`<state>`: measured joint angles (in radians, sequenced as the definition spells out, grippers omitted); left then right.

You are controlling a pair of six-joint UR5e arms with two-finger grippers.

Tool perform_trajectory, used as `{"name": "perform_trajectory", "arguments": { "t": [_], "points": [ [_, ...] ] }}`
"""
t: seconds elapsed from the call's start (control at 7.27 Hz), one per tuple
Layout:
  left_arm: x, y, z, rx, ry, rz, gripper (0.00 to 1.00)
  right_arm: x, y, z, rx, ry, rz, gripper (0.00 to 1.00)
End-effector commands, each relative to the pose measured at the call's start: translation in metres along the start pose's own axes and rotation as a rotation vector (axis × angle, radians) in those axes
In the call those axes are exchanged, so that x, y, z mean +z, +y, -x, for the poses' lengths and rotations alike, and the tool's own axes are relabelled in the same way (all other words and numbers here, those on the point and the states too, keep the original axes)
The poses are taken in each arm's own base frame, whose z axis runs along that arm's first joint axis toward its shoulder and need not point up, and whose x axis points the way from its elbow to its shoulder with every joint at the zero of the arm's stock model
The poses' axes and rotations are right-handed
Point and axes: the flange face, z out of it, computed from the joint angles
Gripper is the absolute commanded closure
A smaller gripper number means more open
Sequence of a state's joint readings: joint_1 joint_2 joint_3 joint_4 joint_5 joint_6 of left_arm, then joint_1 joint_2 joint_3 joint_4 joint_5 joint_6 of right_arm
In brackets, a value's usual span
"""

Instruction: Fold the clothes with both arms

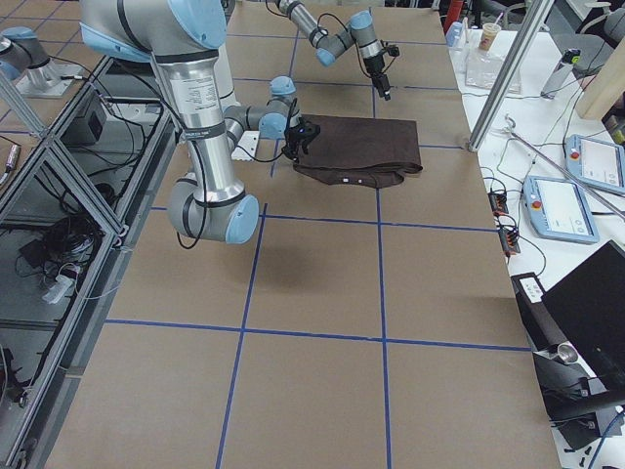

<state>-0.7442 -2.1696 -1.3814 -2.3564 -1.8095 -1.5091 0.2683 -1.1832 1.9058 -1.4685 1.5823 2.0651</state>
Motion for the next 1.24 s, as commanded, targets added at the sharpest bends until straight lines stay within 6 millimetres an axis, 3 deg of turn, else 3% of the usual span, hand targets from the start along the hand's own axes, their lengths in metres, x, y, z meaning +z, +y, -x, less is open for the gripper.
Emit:
{"name": "perform_trajectory", "arguments": {
  "t": [0.0,1.1],
  "points": [
    [0.000,0.000,0.000,-0.001,-0.001,-0.001,0.22,0.005,0.003,-0.003,0.054,-0.002,-0.015,0.42],
    [-0.001,-0.001,0.000,-0.003,-0.001,-0.001,0.22,0.019,0.003,-0.018,0.045,0.040,-0.028,0.41]
  ]
}}
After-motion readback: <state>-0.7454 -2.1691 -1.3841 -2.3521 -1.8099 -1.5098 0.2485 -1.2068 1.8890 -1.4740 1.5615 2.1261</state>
